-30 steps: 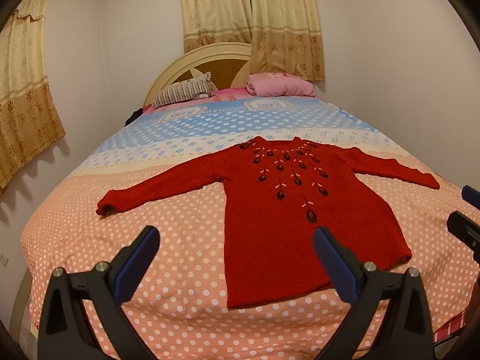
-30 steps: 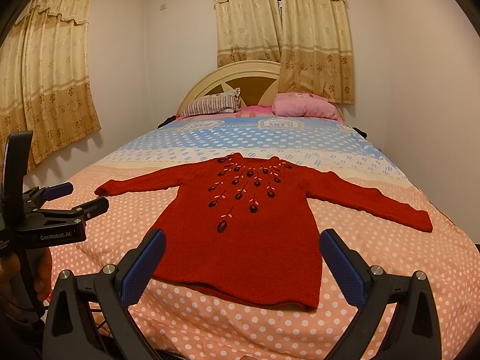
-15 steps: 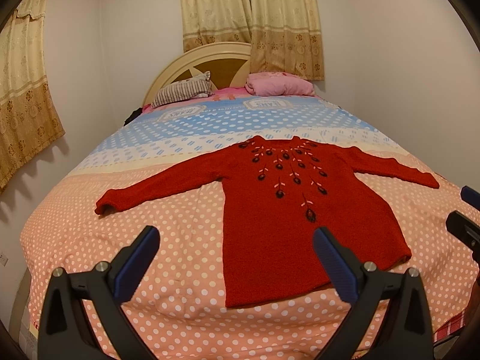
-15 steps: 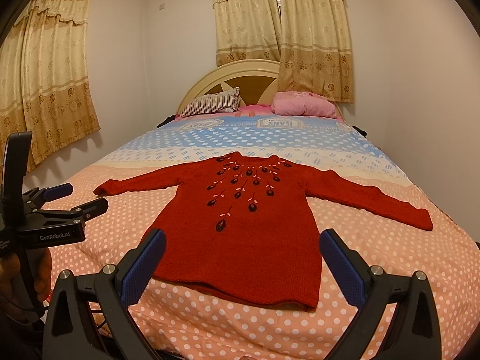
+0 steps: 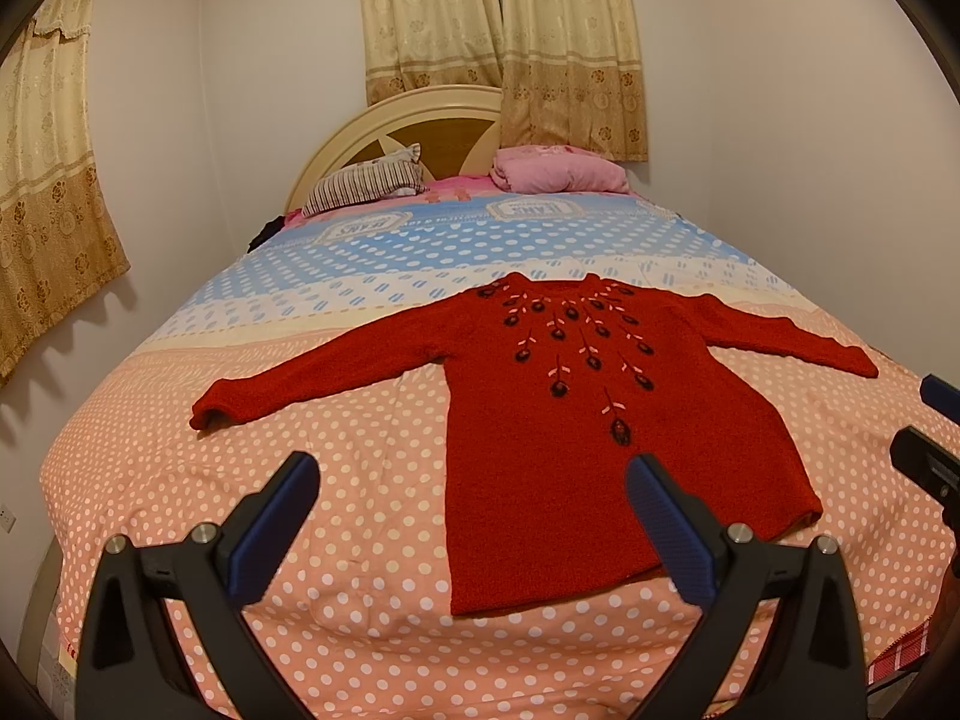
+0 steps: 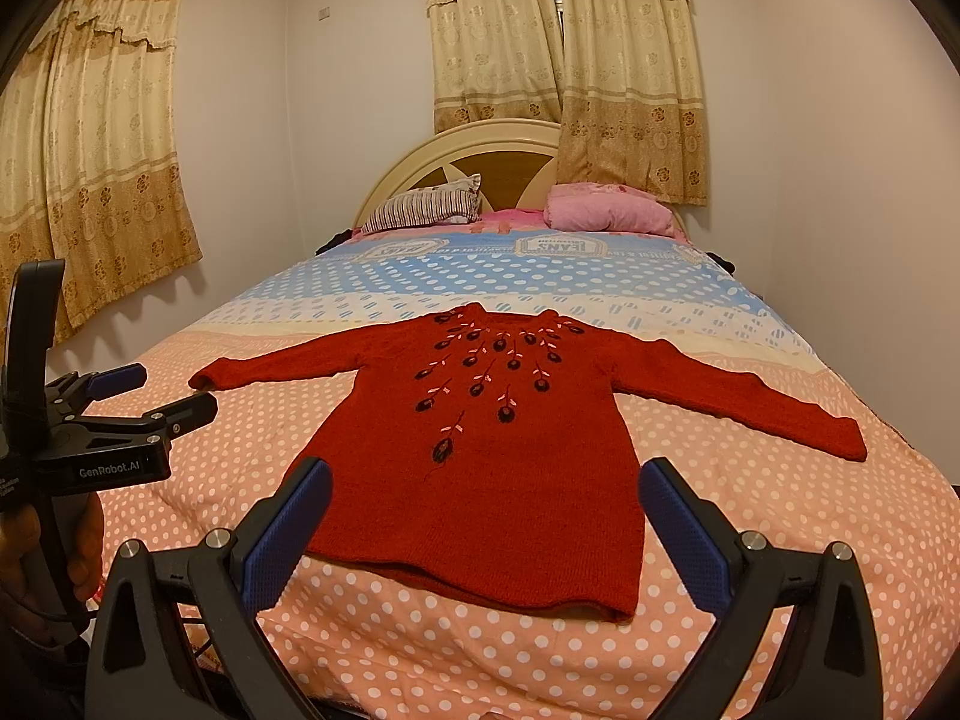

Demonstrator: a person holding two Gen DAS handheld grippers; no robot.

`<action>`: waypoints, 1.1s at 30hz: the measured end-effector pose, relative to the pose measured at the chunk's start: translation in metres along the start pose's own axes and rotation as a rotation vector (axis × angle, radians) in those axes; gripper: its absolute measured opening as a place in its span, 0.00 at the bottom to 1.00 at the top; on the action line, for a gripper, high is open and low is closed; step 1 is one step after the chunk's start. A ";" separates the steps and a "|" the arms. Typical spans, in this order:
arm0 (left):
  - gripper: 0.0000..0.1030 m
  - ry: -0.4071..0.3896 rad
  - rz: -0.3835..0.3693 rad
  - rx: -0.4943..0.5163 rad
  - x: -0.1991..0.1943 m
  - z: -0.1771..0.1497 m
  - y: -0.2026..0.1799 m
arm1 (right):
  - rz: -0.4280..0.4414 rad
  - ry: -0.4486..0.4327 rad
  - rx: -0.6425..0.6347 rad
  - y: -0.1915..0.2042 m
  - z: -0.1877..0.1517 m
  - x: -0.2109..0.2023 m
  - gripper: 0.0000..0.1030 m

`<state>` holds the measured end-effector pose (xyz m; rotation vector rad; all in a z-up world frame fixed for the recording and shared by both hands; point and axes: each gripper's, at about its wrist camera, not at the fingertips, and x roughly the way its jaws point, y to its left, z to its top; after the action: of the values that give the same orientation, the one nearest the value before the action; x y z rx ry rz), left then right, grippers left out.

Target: Fold small clothes

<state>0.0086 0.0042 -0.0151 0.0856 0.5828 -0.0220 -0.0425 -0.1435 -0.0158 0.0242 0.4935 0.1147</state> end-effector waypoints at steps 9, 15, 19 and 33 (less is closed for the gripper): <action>1.00 0.000 -0.001 0.000 0.000 0.000 0.000 | 0.002 0.002 0.000 0.000 -0.001 0.001 0.99; 1.00 0.001 -0.002 0.000 0.000 0.000 0.000 | 0.003 0.003 0.000 0.000 -0.002 0.001 0.99; 1.00 0.000 -0.003 -0.001 0.000 -0.001 0.001 | 0.004 0.003 0.000 0.002 -0.002 0.002 0.99; 1.00 0.007 -0.002 0.004 0.002 -0.001 -0.001 | 0.015 0.014 0.002 0.003 -0.009 0.007 0.99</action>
<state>0.0093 0.0035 -0.0170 0.0885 0.5897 -0.0251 -0.0410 -0.1398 -0.0264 0.0286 0.5075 0.1289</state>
